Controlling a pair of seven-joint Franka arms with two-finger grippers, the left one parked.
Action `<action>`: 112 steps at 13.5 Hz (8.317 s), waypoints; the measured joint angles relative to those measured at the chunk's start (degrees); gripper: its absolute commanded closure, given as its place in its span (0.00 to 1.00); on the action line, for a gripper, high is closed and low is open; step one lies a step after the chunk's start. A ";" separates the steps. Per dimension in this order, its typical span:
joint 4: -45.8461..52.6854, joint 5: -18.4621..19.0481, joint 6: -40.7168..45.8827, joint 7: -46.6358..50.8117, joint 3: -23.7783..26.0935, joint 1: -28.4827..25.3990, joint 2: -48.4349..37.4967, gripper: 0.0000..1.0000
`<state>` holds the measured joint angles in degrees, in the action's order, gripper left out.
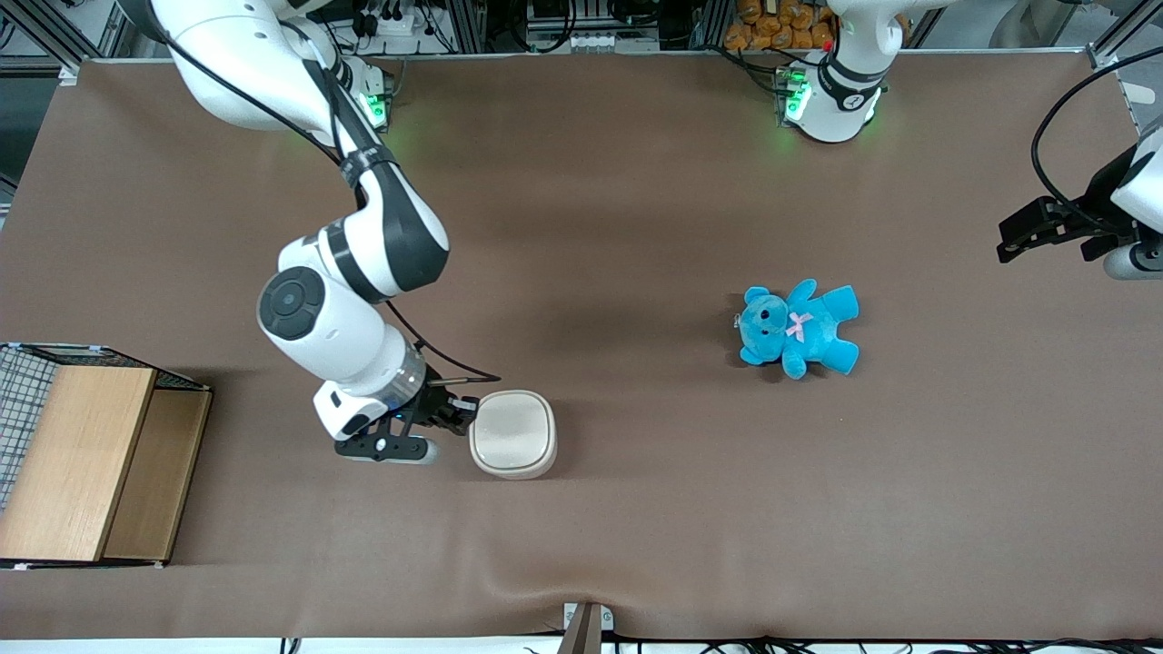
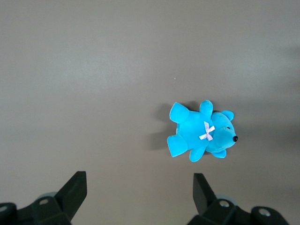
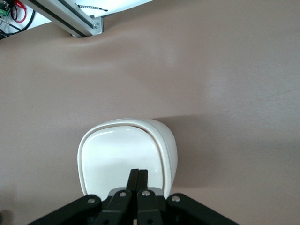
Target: Open trash can with right arm
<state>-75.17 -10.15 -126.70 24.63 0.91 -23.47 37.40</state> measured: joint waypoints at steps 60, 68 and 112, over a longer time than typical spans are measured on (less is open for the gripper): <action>11.73 -0.32 7.89 15.15 5.30 -1.53 4.81 1.00; 14.04 -1.28 18.89 18.96 15.72 8.62 0.24 0.45; -9.56 10.33 44.02 -20.03 -2.70 23.07 -39.52 0.00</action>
<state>-84.73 0.18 -82.68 4.60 -1.80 -0.40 -2.12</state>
